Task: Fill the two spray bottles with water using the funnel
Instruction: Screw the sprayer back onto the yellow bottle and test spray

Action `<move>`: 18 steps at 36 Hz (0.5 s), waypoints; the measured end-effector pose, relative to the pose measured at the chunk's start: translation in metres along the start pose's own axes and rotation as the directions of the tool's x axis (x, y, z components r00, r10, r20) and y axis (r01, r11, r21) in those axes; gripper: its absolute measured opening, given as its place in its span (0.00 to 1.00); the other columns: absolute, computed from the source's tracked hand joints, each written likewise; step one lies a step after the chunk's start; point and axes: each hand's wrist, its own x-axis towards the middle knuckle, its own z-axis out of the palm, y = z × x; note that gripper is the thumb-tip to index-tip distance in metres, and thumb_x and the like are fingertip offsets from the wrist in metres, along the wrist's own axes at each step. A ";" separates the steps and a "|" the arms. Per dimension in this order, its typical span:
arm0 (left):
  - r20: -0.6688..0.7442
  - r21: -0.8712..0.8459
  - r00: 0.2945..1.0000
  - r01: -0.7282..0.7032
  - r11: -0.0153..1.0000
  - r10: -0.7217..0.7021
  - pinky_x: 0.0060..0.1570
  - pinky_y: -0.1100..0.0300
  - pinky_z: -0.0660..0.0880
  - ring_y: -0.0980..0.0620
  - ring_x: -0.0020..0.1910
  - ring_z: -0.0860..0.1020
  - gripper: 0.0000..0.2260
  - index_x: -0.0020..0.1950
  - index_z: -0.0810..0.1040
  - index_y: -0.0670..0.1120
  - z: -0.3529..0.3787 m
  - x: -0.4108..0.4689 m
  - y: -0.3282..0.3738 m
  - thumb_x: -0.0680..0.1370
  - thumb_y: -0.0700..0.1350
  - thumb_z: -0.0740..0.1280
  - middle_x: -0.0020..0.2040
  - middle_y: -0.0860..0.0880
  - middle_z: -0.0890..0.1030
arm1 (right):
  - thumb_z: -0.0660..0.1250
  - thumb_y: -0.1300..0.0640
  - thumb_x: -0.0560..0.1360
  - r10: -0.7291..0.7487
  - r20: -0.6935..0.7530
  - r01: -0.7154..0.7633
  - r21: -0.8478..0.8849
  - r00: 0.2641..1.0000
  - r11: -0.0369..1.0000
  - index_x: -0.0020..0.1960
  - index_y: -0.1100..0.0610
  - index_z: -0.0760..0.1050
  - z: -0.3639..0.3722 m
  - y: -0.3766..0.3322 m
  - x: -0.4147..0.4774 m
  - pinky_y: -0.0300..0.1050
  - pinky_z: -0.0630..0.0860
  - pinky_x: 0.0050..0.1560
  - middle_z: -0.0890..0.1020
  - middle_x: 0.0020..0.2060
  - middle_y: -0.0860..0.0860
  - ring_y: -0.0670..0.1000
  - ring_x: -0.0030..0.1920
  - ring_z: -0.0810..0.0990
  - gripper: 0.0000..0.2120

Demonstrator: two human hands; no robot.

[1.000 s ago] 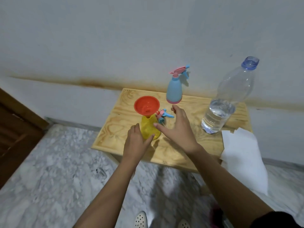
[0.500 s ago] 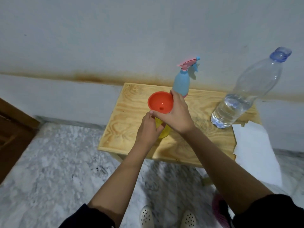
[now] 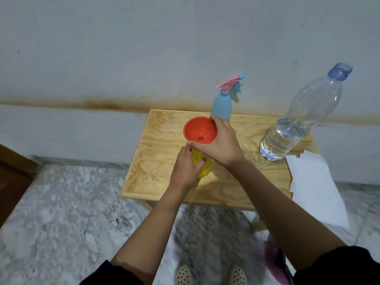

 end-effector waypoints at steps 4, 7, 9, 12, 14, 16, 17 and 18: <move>0.002 -0.001 1.000 0.006 1.000 -0.006 0.61 0.52 0.72 0.49 0.63 0.72 0.28 0.73 0.64 0.44 0.001 0.000 -0.002 0.77 0.52 0.67 0.64 0.46 0.72 | 0.76 0.40 0.63 0.009 -0.006 -0.009 0.008 1.000 1.000 0.73 0.57 0.60 -0.002 0.000 0.000 0.40 0.64 0.61 0.69 0.66 0.51 0.50 0.66 0.67 0.47; 0.002 -0.011 1.000 0.010 1.000 -0.010 0.62 0.52 0.71 0.49 0.64 0.71 0.28 0.73 0.62 0.44 0.002 0.000 -0.003 0.77 0.52 0.67 0.65 0.46 0.72 | 0.76 0.40 0.63 0.009 -0.006 -0.009 0.010 1.000 1.000 0.73 0.57 0.60 -0.003 -0.001 -0.001 0.39 0.64 0.60 0.69 0.65 0.51 0.50 0.66 0.67 0.46; 0.001 -0.012 1.000 0.016 1.000 -0.016 0.62 0.53 0.71 0.49 0.64 0.71 0.28 0.73 0.62 0.44 0.002 0.000 -0.003 0.77 0.51 0.67 0.65 0.46 0.71 | 0.76 0.40 0.63 0.006 -0.003 -0.006 0.010 1.000 1.000 0.73 0.57 0.60 -0.004 -0.001 -0.002 0.39 0.64 0.59 0.69 0.65 0.51 0.49 0.65 0.67 0.46; 0.002 -0.006 1.000 0.022 1.000 -0.022 0.62 0.54 0.71 0.50 0.64 0.71 0.28 0.73 0.62 0.44 0.002 0.000 -0.003 0.77 0.52 0.67 0.65 0.46 0.72 | 0.76 0.40 0.63 0.005 0.003 -0.005 0.018 1.000 1.000 0.72 0.56 0.61 -0.005 -0.001 -0.002 0.38 0.65 0.58 0.69 0.65 0.51 0.49 0.65 0.67 0.45; 0.000 -0.005 1.000 0.018 1.000 -0.018 0.61 0.55 0.71 0.50 0.64 0.71 0.28 0.73 0.62 0.44 0.003 0.000 -0.003 0.77 0.52 0.67 0.64 0.46 0.72 | 0.76 0.41 0.63 0.004 0.002 -0.004 0.021 1.000 1.000 0.72 0.56 0.61 -0.006 -0.002 -0.002 0.39 0.65 0.58 0.69 0.64 0.51 0.49 0.64 0.67 0.45; 0.001 -0.001 1.000 0.018 1.000 -0.018 0.62 0.55 0.71 0.50 0.64 0.71 0.28 0.73 0.63 0.44 0.002 0.000 -0.004 0.77 0.53 0.66 0.65 0.46 0.72 | 0.76 0.41 0.63 0.000 0.006 0.000 0.020 1.000 1.000 0.71 0.56 0.62 -0.006 -0.002 -0.002 0.39 0.66 0.58 0.70 0.64 0.50 0.49 0.64 0.68 0.44; 0.003 0.001 1.000 0.020 1.000 -0.020 0.62 0.55 0.71 0.50 0.64 0.70 0.28 0.73 0.63 0.44 0.002 0.000 -0.004 0.77 0.52 0.67 0.65 0.47 0.71 | 0.76 0.41 0.63 -0.003 0.008 0.003 0.018 1.000 1.000 0.71 0.55 0.62 -0.006 -0.003 -0.002 0.39 0.66 0.57 0.70 0.63 0.50 0.49 0.64 0.68 0.44; 0.005 0.002 1.000 0.022 1.000 -0.022 0.62 0.55 0.71 0.50 0.64 0.70 0.28 0.73 0.63 0.44 0.002 0.000 -0.004 0.77 0.52 0.67 0.65 0.46 0.71 | 0.76 0.41 0.63 -0.008 0.010 0.007 0.016 1.000 1.000 0.71 0.55 0.62 -0.006 -0.003 -0.002 0.39 0.66 0.57 0.70 0.63 0.50 0.48 0.63 0.68 0.44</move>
